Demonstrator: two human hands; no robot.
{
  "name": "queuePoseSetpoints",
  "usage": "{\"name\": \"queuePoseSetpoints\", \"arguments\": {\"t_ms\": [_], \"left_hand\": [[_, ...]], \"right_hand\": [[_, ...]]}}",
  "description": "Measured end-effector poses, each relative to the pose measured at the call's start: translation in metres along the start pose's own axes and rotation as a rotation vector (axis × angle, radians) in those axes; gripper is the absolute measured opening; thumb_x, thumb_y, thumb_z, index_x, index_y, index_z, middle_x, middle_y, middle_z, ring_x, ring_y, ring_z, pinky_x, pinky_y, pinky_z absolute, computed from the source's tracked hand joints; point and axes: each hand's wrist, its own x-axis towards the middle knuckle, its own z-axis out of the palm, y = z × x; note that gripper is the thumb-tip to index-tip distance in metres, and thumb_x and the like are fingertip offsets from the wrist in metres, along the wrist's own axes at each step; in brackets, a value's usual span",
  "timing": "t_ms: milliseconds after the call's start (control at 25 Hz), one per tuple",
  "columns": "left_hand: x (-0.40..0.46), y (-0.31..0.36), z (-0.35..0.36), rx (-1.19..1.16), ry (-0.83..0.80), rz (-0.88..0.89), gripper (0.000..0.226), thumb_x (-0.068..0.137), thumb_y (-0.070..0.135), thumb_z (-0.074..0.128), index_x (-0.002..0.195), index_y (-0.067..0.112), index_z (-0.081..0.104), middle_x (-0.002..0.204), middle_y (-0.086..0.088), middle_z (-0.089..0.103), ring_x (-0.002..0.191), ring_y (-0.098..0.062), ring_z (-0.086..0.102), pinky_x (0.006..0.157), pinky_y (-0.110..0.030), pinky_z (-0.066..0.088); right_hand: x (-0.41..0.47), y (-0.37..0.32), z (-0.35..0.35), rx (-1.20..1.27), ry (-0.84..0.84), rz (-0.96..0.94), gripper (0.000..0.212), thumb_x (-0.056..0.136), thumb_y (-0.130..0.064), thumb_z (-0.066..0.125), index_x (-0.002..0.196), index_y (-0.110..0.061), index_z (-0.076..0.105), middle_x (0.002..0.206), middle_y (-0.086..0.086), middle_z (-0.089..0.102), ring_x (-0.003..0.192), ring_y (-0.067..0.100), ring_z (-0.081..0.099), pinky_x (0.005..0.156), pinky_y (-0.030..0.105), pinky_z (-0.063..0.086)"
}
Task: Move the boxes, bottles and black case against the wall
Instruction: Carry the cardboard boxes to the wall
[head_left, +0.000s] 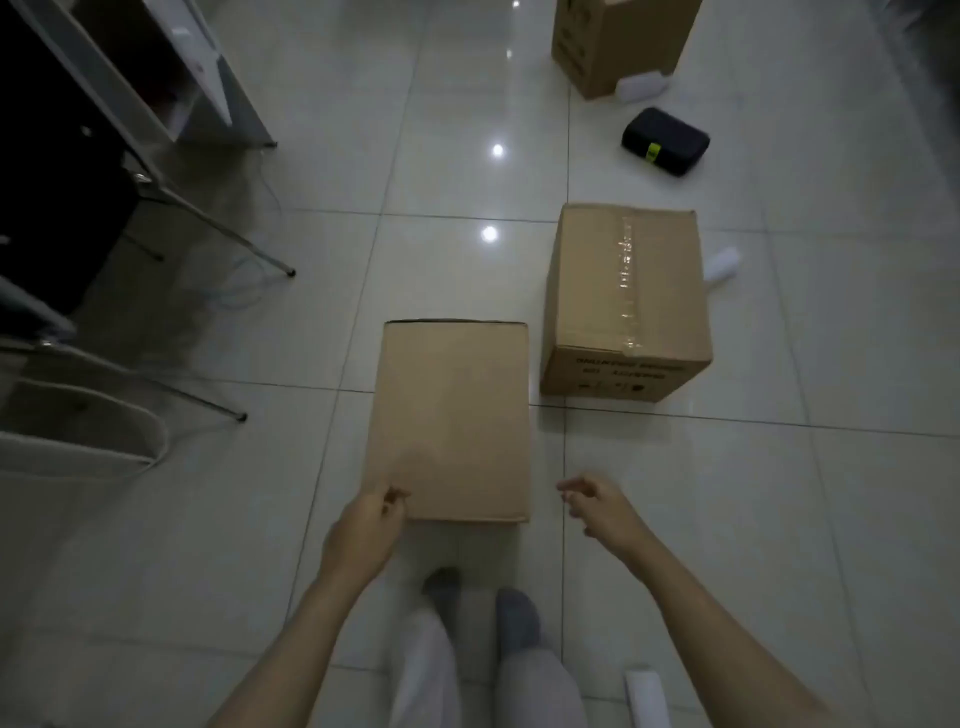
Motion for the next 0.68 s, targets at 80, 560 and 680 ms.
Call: {"name": "queuePoseSetpoints", "arguments": {"t_ms": [80, 560, 680], "left_hand": [[0.033, -0.018, 0.028, -0.015, -0.018, -0.042, 0.026, 0.091, 0.02, 0.045, 0.114, 0.015, 0.058, 0.12, -0.009, 0.061, 0.11, -0.028, 0.056, 0.095, -0.043, 0.047], [0.188, -0.043, 0.159, 0.213, 0.028, 0.144, 0.07, 0.092, 0.039, 0.041, 0.146, 0.032, -0.004, 0.156, 0.001, -0.021, 0.143, -0.023, -0.024, 0.113, -0.051, -0.014], [0.195, -0.041, 0.162, 0.191, 0.021, 0.082, 0.072, 0.09, 0.049, 0.038, 0.144, 0.038, -0.008, 0.154, -0.001, -0.029, 0.139, -0.029, -0.032, 0.108, -0.059, -0.018]], "right_hand": [[0.036, 0.021, 0.017, 0.027, 0.016, 0.021, 0.019, 0.092, -0.008, 0.042, 0.105, -0.014, 0.055, 0.105, 0.007, 0.054, 0.089, 0.015, 0.049, 0.063, 0.017, 0.037], [0.209, 0.08, 0.12, 0.385, 0.194, 0.024, 0.053, 0.091, -0.034, 0.051, 0.139, -0.02, 0.033, 0.122, -0.002, 0.055, 0.1, 0.012, 0.055, 0.064, 0.003, 0.044], [0.205, 0.072, 0.135, 0.349, 0.212, -0.024, 0.051, 0.095, -0.033, 0.042, 0.142, -0.022, 0.029, 0.133, -0.002, 0.051, 0.11, 0.008, 0.051, 0.077, 0.006, 0.041]]}}
